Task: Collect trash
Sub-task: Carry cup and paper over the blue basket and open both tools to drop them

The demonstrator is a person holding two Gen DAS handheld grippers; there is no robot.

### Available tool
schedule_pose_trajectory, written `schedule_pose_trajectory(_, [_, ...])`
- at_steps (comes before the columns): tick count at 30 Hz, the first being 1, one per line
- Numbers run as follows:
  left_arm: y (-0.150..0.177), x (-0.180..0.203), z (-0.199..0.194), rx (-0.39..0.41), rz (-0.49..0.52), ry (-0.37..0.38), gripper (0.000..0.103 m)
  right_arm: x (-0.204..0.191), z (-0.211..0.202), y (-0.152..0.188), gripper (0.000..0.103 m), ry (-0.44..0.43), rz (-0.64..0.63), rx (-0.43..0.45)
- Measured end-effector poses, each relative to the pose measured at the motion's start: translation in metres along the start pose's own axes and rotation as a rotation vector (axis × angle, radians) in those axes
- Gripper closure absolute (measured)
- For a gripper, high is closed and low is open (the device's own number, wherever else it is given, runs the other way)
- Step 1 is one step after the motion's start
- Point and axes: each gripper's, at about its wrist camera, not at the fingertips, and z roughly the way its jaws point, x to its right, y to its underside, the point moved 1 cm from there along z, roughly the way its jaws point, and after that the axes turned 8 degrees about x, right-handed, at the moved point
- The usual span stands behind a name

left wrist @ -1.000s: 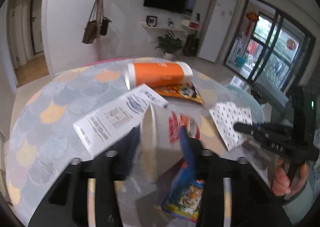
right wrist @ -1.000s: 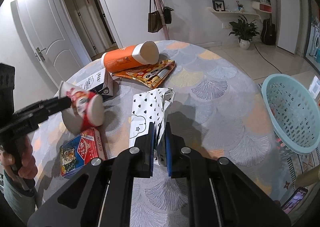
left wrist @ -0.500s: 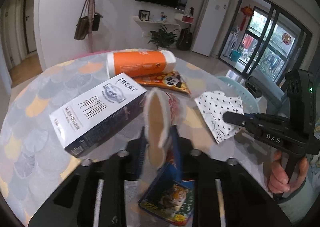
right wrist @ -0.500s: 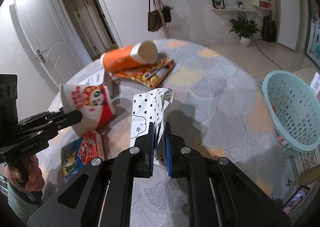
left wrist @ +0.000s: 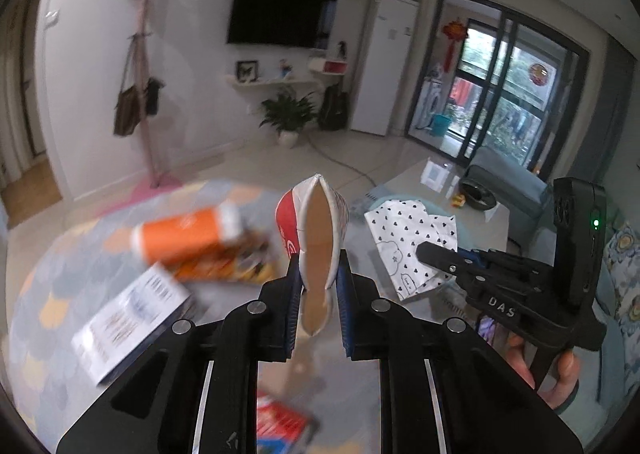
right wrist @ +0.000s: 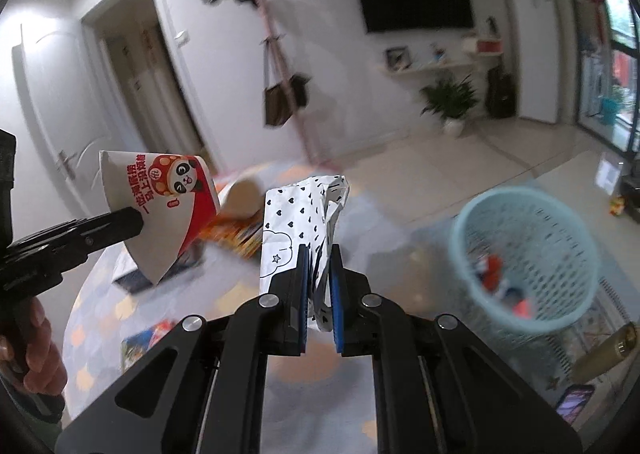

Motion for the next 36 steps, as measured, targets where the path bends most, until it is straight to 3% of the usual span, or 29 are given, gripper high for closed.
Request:
schedule_pose_trajectory(5, [-0.031, 0.050, 0.036, 0.011, 0.030, 0.073, 0.088, 0.048, -0.016, -0.021, 0.095, 0.083, 0.033, 0.063])
schedule_pose_trajectory(12, [-0.050, 0.108, 0.110, -0.030, 0.022, 0.159, 0.088, 0.135, -0.008, -0.028, 0.095, 0.226, 0.138, 0.062])
schedule_pose_trajectory(19, [-0.037, 0.143, 0.186, -0.121, -0.013, 0.203, 0.088, 0.213, 0.016, -0.011, 0.095, 0.345, 0.245, -0.008])
schedule_pose_trajectory(25, [-0.012, 0.154, 0.243, -0.220, -0.049, 0.209, 0.088, 0.261, 0.037, 0.013, 0.095, 0.402, 0.336, -0.097])
schedule_pose_trajectory(28, [-0.004, 0.155, 0.264, -0.266, -0.068, 0.202, 0.081, 0.279, 0.049, 0.023, 0.095, 0.398, 0.375, -0.146])
schedule_pose_trajectory(31, [0.000, 0.154, 0.267, -0.273, -0.071, 0.189, 0.071, 0.288, 0.052, 0.031, 0.084, 0.389, 0.410, -0.176])
schedule_pose_trajectory(33, [0.001, 0.152, 0.260, -0.262, -0.063, 0.185, 0.056, 0.291, 0.053, 0.033, 0.063, 0.387, 0.426, -0.177])
schedule_pose_trajectory(34, [0.000, 0.151, 0.256, -0.252, -0.058, 0.180, 0.053, 0.291, 0.051, 0.033, 0.059, 0.397, 0.423, -0.170])
schedule_pose_trajectory(36, [-0.003, 0.151, 0.246, -0.233, -0.055, 0.182, 0.049, 0.288, 0.047, 0.032, 0.057, 0.410, 0.408, -0.160])
